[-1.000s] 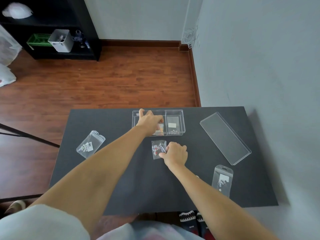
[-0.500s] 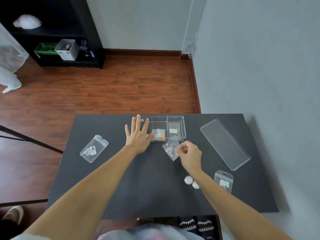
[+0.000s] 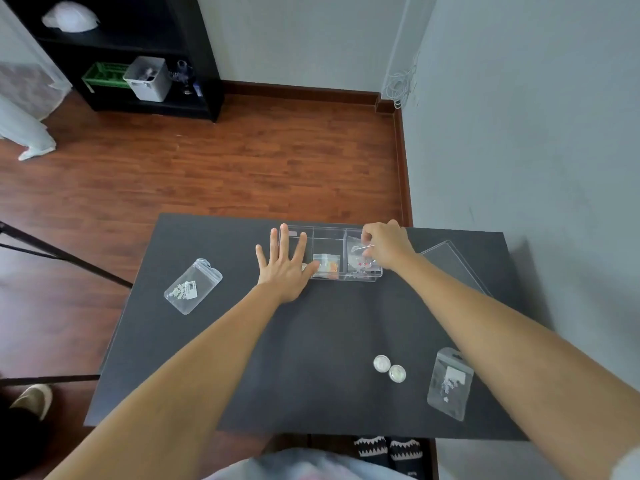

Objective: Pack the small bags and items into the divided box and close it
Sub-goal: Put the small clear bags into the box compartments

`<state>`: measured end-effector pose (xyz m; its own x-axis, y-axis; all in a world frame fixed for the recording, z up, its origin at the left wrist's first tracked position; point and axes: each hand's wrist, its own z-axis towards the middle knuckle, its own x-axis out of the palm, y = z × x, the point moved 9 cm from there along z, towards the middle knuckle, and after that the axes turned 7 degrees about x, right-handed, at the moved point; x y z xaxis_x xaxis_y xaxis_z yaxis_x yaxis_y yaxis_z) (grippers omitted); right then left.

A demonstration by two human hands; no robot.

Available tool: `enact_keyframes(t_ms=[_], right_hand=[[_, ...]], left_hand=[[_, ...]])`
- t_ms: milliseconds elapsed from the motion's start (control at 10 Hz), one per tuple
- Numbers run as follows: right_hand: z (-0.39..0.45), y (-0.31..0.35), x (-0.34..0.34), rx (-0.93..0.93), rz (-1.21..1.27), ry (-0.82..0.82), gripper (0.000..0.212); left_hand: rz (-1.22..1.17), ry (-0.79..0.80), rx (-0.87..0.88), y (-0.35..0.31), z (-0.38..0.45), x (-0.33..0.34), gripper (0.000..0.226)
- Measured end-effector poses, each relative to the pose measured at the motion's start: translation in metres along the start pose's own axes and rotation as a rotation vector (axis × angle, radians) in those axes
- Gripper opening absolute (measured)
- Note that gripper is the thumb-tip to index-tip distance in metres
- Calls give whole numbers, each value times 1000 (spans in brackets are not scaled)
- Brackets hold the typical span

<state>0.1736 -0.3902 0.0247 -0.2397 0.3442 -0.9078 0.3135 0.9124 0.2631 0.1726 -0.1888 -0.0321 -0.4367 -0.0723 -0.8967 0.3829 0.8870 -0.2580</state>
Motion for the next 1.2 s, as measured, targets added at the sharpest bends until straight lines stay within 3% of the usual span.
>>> enact_keyframes(t_ms=[200, 300, 400, 500, 600, 700, 900, 1200], right_hand=[[13, 14, 6, -105, -204, -41, 12], [9, 16, 5, -133, -285, -129, 19], [1, 14, 5, -144, -349, -224, 40], [-14, 10, -3, -150, -331, -392, 39], [-18, -3, 2, -90, -311, -366, 33], [-11, -21, 12, 76, -300, -233, 28], [0, -29, 25, 221, -324, -113, 37], [-11, -22, 20, 137, -240, -158, 32]], left_hand=[[6, -24, -5, 0, 0, 0, 69], [5, -27, -6, 0, 1, 1, 68], [7, -25, -9, 0, 2, 1, 68], [7, -27, -9, -1, 2, 1, 68], [11, -25, -12, -1, 2, 0, 68], [18, -13, -16, 0, 2, 1, 68], [21, 1, -15, -1, 2, 1, 68], [-1, 18, -16, 0, 1, -1, 69]])
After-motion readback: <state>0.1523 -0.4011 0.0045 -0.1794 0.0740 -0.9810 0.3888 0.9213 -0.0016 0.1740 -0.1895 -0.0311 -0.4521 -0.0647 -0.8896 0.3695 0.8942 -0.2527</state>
